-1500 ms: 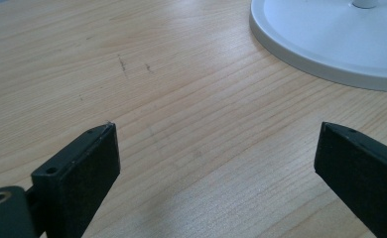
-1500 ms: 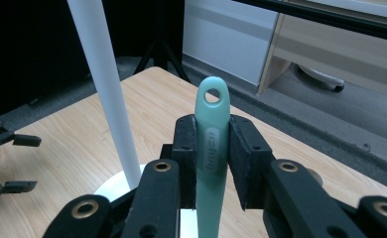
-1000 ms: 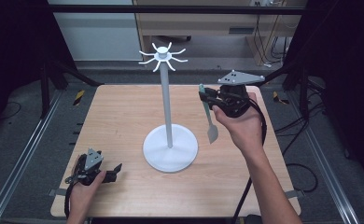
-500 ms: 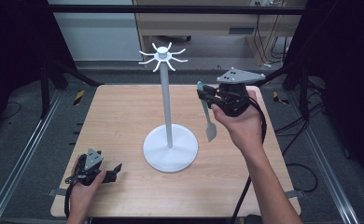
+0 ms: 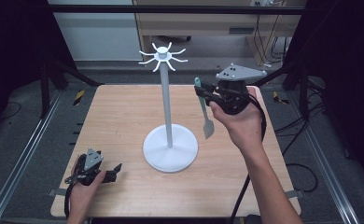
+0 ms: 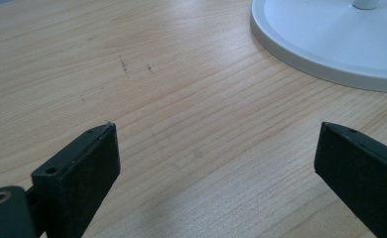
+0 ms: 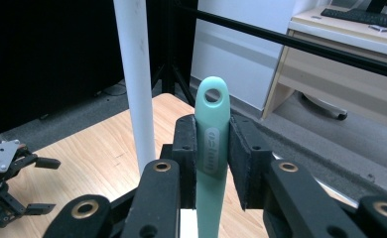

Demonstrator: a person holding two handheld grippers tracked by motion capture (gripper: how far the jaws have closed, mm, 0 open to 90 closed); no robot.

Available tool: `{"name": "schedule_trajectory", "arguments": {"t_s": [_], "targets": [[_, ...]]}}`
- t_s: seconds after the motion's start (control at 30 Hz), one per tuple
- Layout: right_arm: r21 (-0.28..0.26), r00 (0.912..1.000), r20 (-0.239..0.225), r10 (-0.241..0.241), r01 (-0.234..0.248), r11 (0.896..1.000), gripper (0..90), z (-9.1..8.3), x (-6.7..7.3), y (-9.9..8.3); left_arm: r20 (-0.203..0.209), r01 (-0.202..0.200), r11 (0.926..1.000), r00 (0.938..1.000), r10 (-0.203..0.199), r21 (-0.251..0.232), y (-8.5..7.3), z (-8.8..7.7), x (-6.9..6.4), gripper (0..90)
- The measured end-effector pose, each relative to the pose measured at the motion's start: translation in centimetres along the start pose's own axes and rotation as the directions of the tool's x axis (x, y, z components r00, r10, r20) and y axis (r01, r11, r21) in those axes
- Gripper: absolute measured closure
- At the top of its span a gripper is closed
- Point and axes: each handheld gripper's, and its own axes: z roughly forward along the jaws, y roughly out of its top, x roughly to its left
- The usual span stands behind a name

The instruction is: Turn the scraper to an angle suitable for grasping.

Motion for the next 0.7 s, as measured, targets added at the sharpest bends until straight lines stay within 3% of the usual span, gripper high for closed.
{"name": "schedule_trajectory", "arguments": {"t_s": [0.7], "targets": [[-0.017, 0.9998, 0.004, -0.021, 0.021, 1.000, 74.8, 0.1, -0.1, 2.1, 0.001, -0.003, 1.0000, 1.0000, 0.003, 0.001, 0.0, 0.0, -0.1, 3.5]]}}
